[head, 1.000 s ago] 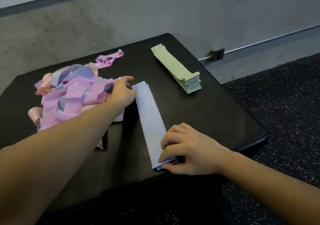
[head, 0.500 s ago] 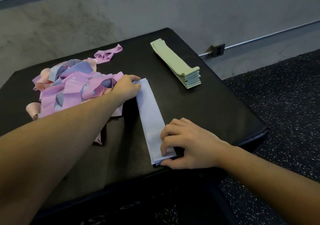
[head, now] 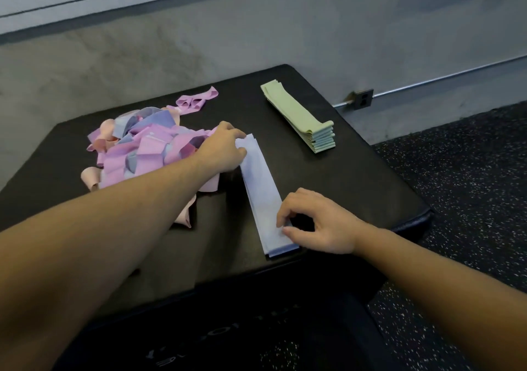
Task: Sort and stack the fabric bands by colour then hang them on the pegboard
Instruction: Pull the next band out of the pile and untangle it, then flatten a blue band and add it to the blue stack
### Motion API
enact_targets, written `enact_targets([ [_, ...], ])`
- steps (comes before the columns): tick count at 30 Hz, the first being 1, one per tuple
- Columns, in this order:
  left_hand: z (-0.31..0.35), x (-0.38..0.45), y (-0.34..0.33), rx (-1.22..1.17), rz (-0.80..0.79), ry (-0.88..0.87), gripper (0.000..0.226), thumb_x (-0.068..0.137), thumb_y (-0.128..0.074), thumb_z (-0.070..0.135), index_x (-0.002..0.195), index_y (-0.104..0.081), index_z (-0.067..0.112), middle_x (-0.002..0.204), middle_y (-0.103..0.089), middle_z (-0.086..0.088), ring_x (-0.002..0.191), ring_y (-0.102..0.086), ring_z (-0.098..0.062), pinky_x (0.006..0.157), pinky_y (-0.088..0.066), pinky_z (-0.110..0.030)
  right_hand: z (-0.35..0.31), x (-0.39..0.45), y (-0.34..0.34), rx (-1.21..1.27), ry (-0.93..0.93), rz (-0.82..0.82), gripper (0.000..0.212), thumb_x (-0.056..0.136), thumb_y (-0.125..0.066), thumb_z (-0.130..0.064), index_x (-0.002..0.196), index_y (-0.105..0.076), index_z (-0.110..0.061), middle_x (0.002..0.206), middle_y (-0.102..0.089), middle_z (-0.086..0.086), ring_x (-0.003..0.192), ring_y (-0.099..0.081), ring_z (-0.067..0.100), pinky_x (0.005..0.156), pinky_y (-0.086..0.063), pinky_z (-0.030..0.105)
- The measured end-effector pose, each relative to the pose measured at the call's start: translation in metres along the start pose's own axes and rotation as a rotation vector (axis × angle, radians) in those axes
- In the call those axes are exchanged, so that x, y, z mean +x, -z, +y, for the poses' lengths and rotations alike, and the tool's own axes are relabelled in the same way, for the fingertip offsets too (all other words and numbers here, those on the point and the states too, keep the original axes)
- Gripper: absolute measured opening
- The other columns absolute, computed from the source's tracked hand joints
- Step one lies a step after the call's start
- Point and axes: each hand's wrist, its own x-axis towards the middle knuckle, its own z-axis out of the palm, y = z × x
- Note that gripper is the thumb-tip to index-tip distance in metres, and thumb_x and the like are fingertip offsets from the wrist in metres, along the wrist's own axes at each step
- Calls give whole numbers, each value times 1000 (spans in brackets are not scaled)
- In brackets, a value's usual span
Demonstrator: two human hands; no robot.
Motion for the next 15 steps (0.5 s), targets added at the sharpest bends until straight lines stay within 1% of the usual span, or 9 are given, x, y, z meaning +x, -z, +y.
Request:
enact_targets([
  [3, 0, -26, 10, 14, 18, -88, 35, 98, -59, 22, 133, -63, 24, 146, -44, 2, 107, -60, -13, 92, -53, -29, -4, -1, 0, 15, -54, 57, 15, 88, -57, -43, 95, -65, -33, 95, -62, -17, 98, -56, 13, 89, -47, 32],
  [6, -5, -59, 20, 40, 11, -167, 33, 98, -55, 24, 128, -66, 26, 141, -50, 6, 113, -59, -12, 99, -52, -32, -8, -8, 1, 6, -107, 122, 10, 89, -59, -41, 94, -65, -35, 95, -61, -18, 97, -56, 10, 85, -49, 29],
  [8, -12, -83, 27, 62, 5, -189, 31, 97, -52, 27, 125, -67, 30, 137, -52, 12, 117, -56, -9, 100, -51, -33, -14, -12, 5, 0, -156, 120, 4, 92, -64, -32, 92, -66, -36, 94, -62, -17, 94, -56, 7, 82, -49, 26],
  [11, -27, -120, 34, 90, 43, -223, 29, 93, -50, 34, 114, -69, 35, 130, -55, 17, 119, -54, -6, 98, -52, -40, -29, -12, 12, -60, -187, 91, 15, 94, -67, -25, 89, -64, -40, 92, -64, -14, 91, -56, 4, 80, -44, 21],
  [13, -37, -141, 39, 74, 46, -214, 27, 94, -55, 27, 113, -73, 28, 131, -57, 12, 123, -53, -10, 106, -45, -36, -45, -8, 17, -94, -204, 32, 17, 94, -66, -28, 90, -62, -43, 94, -64, -14, 93, -56, 1, 80, -43, 17],
  [15, -47, -160, 45, 49, 23, -183, 26, 95, -59, 19, 117, -73, 21, 139, -54, 7, 131, -49, -12, 112, -38, -28, -63, -2, 21, -119, -218, -20, 16, 95, -64, -30, 93, -60, -45, 97, -62, -17, 94, -56, -1, 82, -45, 18],
])
